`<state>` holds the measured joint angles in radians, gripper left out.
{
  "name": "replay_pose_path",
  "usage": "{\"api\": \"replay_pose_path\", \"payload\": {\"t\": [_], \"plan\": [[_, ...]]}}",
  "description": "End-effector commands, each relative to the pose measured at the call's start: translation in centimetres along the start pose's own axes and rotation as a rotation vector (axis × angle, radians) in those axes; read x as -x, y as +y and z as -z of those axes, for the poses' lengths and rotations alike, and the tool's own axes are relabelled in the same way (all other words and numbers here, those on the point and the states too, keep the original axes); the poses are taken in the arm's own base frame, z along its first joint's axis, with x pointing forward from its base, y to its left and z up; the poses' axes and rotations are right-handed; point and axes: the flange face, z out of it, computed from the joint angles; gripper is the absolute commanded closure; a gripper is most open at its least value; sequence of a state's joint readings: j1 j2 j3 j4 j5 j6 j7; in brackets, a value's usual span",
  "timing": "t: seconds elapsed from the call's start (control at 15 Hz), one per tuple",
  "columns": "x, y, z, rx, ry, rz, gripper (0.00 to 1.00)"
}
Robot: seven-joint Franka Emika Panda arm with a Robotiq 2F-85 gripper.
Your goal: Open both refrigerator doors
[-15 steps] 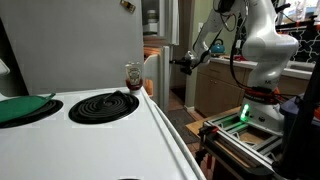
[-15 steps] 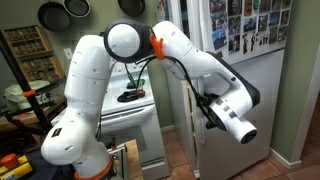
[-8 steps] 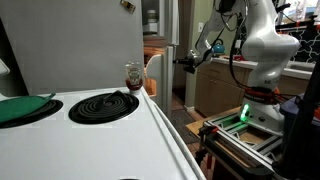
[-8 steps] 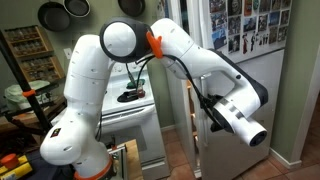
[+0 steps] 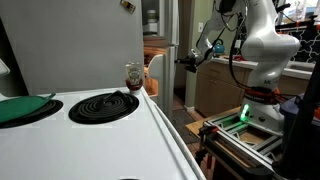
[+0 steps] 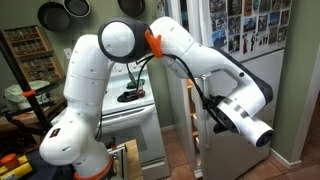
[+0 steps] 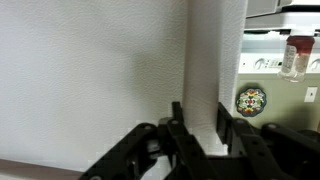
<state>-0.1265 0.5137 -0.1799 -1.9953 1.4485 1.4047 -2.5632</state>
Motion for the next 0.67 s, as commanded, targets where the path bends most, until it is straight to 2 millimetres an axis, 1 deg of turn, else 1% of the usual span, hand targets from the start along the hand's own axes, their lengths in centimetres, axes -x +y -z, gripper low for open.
{"api": "replay_pose_path", "payload": {"t": [0.0,0.27,0.33,0.4,0.53,0.6], "plan": [[0.4,-1.2,1.3,-0.032,-0.044,-0.020,0.90],[0.4,-1.1,1.9,-0.029,-0.051,-0.019,0.90],[0.3,-1.1,2.0,-0.022,-0.052,-0.022,0.40],[0.1,-1.3,2.2,-0.020,-0.061,-0.029,0.39],[-0.1,-2.0,3.3,-0.040,-0.107,-0.045,0.25],[-0.1,-2.3,4.0,-0.046,-0.131,-0.052,0.16]]}}
